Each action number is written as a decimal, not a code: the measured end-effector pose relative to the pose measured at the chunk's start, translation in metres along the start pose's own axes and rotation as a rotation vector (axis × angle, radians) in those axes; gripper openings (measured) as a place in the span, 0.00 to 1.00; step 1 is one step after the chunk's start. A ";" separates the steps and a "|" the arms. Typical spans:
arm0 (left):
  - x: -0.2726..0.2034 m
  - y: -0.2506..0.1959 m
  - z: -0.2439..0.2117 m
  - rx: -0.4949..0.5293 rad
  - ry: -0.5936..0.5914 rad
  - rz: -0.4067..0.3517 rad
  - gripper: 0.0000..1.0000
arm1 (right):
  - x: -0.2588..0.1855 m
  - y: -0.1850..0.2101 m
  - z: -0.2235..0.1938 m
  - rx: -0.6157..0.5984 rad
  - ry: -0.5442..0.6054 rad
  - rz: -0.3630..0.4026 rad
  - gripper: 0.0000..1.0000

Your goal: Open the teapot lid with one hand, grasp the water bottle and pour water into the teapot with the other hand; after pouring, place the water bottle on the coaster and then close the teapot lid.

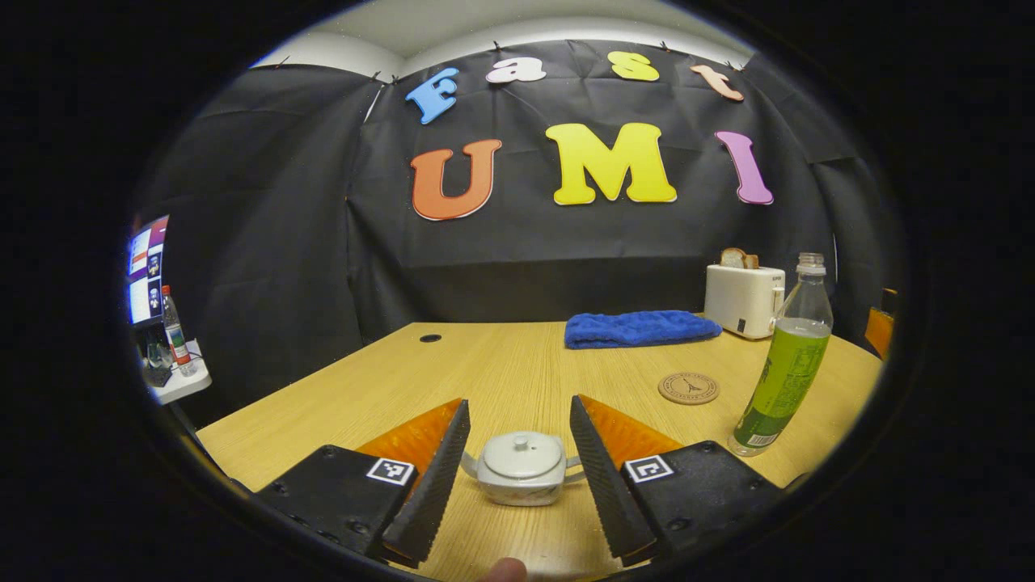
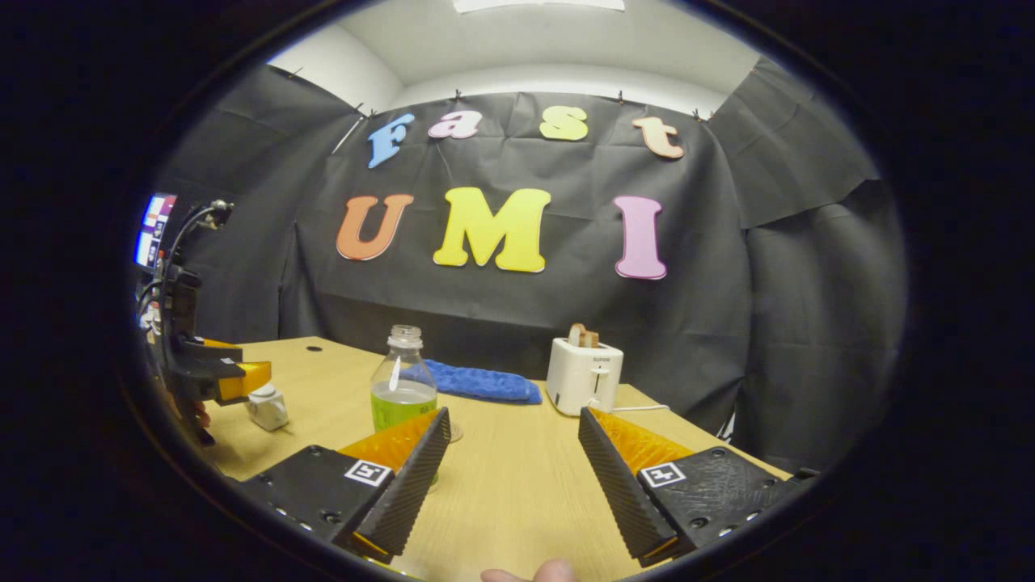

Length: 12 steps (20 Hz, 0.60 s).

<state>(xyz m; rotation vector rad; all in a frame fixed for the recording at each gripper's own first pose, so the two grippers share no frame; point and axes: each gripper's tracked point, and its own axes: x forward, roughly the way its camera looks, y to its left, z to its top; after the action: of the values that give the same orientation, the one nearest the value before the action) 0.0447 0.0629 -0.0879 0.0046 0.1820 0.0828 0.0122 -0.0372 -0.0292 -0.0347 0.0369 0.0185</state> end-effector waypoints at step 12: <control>0.021 0.003 -0.017 0.006 0.072 0.026 0.36 | 0.013 -0.008 -0.012 0.003 0.035 -0.016 0.95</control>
<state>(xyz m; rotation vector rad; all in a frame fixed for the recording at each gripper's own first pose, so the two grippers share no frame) 0.0623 0.0679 -0.1079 0.0095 0.2540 0.1081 0.0246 -0.0454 -0.0411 -0.0327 0.0713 0.0023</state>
